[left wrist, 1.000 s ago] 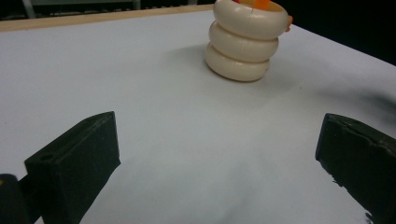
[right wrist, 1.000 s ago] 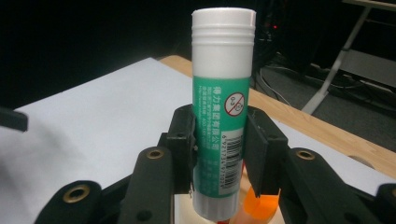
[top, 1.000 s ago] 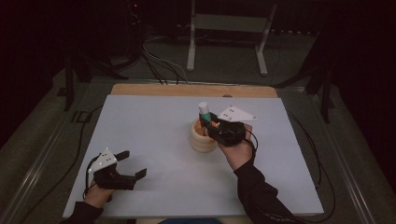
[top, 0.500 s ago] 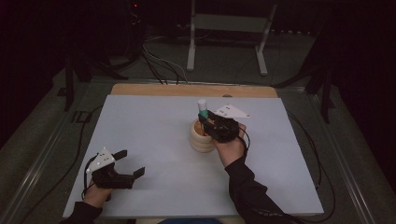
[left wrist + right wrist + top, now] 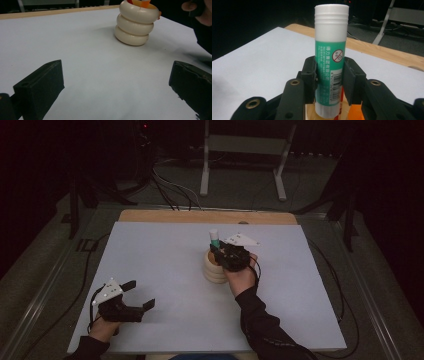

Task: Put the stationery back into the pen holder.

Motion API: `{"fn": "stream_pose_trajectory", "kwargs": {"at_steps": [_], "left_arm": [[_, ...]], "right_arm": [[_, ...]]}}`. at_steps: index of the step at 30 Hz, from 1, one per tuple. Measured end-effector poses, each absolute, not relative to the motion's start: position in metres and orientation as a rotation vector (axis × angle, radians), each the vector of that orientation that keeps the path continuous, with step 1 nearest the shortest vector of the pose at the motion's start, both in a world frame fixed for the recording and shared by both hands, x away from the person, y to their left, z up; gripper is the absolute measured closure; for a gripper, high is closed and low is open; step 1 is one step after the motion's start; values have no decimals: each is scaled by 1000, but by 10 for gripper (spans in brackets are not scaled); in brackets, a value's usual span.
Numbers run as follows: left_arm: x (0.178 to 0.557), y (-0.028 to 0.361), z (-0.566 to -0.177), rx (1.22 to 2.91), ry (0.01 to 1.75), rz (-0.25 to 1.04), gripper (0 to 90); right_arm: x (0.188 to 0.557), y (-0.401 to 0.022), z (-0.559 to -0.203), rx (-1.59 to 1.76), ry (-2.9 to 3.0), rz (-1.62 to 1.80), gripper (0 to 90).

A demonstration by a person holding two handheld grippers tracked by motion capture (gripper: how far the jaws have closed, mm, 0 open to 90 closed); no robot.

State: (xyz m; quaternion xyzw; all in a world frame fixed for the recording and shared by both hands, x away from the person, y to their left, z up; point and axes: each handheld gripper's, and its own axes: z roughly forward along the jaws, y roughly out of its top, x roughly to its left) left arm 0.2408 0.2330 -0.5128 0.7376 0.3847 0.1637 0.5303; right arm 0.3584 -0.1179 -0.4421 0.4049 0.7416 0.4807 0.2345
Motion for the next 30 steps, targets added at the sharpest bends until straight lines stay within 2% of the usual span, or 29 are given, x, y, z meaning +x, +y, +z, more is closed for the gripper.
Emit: {"fn": "stream_pose_trajectory", "kwargs": {"at_steps": [30], "left_arm": [[241,234,-512,1755,917,394,3]], "right_arm": [[368,-117,-465,1236,2095,1299,653]]}}
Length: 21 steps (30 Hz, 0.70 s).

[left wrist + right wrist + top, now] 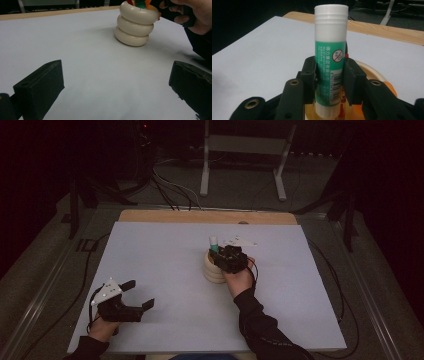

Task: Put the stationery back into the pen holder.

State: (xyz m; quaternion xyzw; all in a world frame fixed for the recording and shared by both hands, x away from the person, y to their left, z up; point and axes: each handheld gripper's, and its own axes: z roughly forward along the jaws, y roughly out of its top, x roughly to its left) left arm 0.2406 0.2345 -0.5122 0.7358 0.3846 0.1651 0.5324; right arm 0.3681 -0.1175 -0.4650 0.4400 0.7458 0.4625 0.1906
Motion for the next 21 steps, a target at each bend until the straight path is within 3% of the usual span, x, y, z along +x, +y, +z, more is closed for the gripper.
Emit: {"fn": "stream_pose_trajectory", "kwargs": {"at_steps": [10,21], "left_arm": [[240,234,-512,1759,910,396,3],[239,234,-511,1756,902,393,3]], "right_arm": [[365,-120,-457,1214,2072,1345,601],[358,-116,-436,1143,2074,1394,341]]}}
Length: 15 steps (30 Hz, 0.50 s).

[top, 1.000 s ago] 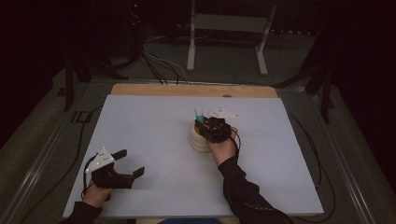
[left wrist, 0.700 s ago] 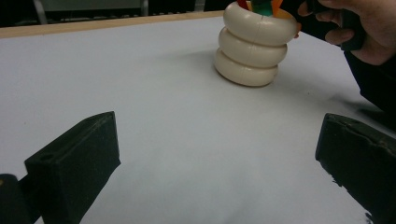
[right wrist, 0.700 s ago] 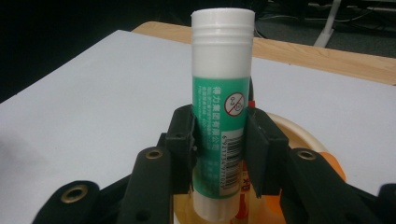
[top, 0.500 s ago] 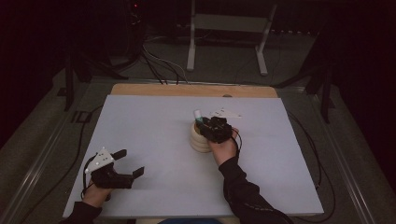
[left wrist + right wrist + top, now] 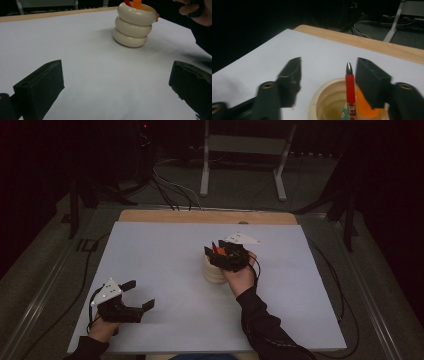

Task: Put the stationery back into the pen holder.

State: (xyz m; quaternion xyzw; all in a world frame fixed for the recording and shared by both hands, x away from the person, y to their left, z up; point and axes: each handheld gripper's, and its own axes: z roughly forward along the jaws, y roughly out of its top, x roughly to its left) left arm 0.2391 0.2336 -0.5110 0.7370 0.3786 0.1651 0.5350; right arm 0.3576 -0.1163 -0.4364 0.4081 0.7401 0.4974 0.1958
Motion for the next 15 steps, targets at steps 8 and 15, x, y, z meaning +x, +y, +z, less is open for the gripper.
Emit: {"fn": "stream_pose_trajectory", "kwargs": {"at_steps": [8,15], "left_arm": [[238,234,-510,1753,896,399,3],[238,233,-509,1753,895,400,3]], "right_arm": [[355,-118,-421,1128,2115,1385,167],[353,-123,-414,1090,2169,1359,8]]}}
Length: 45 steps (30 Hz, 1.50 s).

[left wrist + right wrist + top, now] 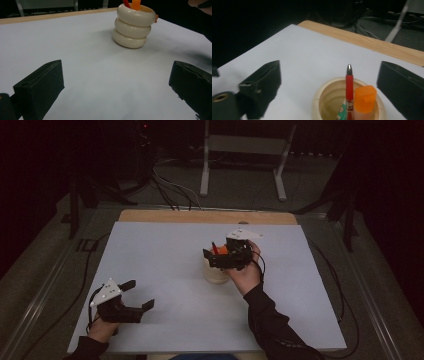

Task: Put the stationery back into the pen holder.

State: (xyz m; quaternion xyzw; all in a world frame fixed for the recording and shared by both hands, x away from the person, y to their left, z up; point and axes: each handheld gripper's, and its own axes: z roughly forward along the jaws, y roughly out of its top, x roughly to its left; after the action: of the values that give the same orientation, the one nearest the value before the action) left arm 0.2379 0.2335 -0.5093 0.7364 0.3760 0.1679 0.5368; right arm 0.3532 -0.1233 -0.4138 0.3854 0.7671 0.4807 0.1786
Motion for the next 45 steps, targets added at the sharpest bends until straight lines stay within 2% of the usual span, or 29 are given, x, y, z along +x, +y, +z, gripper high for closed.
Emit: {"fn": "stream_pose_trajectory", "kwargs": {"at_steps": [12,26,45], "left_arm": [[238,233,-509,1755,883,393,3],[239,232,-510,1765,881,383,3],[238,232,-509,1757,867,378,3]], "right_arm": [[343,-146,-400,1025,2177,1383,0],[320,-186,-405,993,2108,1408,0],[307,-237,-471,1076,2206,1385,0]]}}
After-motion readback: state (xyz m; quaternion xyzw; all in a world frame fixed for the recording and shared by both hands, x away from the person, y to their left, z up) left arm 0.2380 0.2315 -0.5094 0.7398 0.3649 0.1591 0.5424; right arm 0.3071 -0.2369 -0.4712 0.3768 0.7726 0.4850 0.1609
